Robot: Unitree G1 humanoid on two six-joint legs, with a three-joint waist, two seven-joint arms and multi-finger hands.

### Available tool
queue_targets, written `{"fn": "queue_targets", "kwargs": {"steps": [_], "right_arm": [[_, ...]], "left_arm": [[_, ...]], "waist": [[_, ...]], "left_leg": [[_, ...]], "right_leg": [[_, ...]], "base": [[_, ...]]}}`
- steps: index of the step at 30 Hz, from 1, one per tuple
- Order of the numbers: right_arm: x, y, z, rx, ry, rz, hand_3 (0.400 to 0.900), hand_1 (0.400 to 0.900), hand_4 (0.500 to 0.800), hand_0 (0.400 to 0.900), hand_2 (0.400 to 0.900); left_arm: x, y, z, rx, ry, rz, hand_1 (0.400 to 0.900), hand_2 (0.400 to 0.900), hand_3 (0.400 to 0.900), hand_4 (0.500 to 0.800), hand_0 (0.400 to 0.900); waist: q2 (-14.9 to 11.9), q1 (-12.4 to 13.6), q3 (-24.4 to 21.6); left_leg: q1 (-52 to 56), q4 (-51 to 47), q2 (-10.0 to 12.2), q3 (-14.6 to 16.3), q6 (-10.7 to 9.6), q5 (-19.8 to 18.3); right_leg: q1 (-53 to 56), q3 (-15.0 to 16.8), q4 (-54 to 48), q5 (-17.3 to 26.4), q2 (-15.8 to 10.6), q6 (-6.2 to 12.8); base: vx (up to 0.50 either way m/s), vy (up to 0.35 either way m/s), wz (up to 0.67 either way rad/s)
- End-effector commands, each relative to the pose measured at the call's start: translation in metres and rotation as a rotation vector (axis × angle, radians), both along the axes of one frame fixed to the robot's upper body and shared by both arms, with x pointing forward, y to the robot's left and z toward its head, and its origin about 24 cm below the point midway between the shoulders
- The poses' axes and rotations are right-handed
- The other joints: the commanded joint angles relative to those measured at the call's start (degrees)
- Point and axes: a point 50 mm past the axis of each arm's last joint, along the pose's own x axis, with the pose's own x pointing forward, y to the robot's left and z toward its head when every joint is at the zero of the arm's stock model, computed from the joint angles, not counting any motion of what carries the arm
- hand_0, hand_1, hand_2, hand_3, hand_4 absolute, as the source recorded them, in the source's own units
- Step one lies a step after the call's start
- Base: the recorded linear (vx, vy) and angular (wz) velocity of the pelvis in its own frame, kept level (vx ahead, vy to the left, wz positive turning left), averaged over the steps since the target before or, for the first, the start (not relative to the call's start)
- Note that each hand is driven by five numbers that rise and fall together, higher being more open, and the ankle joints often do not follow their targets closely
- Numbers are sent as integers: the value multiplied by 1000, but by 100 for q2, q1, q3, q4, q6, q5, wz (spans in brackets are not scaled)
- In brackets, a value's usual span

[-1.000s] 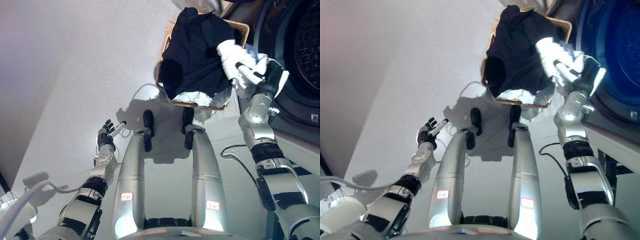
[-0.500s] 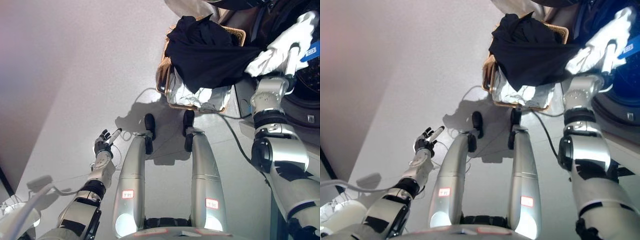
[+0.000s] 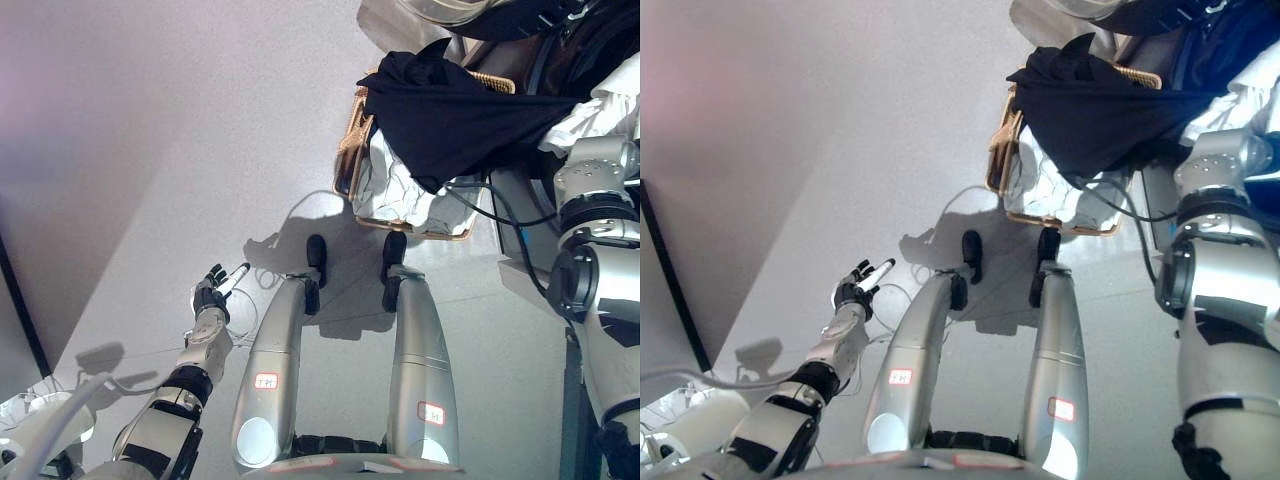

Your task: Put the clothes in the basket into the washing machine.

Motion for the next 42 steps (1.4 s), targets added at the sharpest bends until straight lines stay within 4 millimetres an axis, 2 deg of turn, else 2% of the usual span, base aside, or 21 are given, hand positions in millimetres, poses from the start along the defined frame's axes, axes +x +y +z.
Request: {"fn": "queue_targets", "kwargs": {"steps": [1,3,9,12,23,25,30,38,42], "right_arm": [[-36,-40,19,-123,-54,-221,400,400,500,400,400],[-36,-39,20,-117,-64,-224,400,400,500,400,400],[-37,-34,43,-183,-97,-238,400,400,500,400,400],[-37,-33,48,-185,-105,-249,400,400,500,400,400],[-57,-40,87,-353,-47,-382,400,400,500,400,400],[-59,-40,93,-396,-32,-393,900,900,800,900,900],[-60,-39,100,-462,1,-409,900,900,800,900,900],[-53,-32,96,-476,21,-397,900,900,800,900,900],[-49,-24,98,-561,53,-390,900,900,800,900,900]], "left_arm": [[-33,-6,-30,26,124,7,900,900,900,800,900],[-34,-6,-30,26,127,7,900,900,900,800,900],[-39,-6,-33,27,131,3,900,900,900,800,900],[-39,-7,-32,26,119,-2,900,900,900,800,900],[-48,-11,-36,23,116,-20,900,900,900,800,900],[-49,-10,-36,26,116,-22,900,900,900,800,900],[-48,-12,-35,27,104,-25,900,900,900,800,900],[-46,-10,-34,37,103,-11,900,900,900,800,900],[-45,-8,-33,38,94,-6,900,900,900,800,900]], "waist": [[365,-134,-811],[372,-140,-820],[504,-122,-824],[542,-125,-826],[649,-109,-859],[642,-108,-863],[627,-110,-875],[579,-131,-913],[560,-139,-898]], "left_leg": [[-309,-252,-7,-257,-287,-268],[-318,-249,-13,-256,-292,-262],[-377,-202,-27,-172,-313,-250],[-425,-174,-36,-136,-313,-251],[-520,-133,-51,-83,-356,-231],[-533,-115,-54,-82,-362,-232],[-566,-76,-59,-71,-373,-234],[-593,-63,-70,-82,-372,-230],[-598,-77,-72,-79,-363,-224]], "right_leg": [[-316,-34,362,-722,130,199],[-331,-22,383,-735,130,194],[-484,62,544,-754,95,200],[-568,94,632,-773,88,201],[-767,152,879,-860,55,216],[-787,157,925,-877,57,216],[-847,159,998,-883,45,222],[-861,148,987,-885,49,204],[-869,137,965,-863,59,197]], "base": [[11,-34,-2],[5,-17,0],[5,-24,-1],[5,-29,1],[14,-39,2],[4,-36,3],[2,-20,1],[0,0,0],[-5,8,-1]]}}
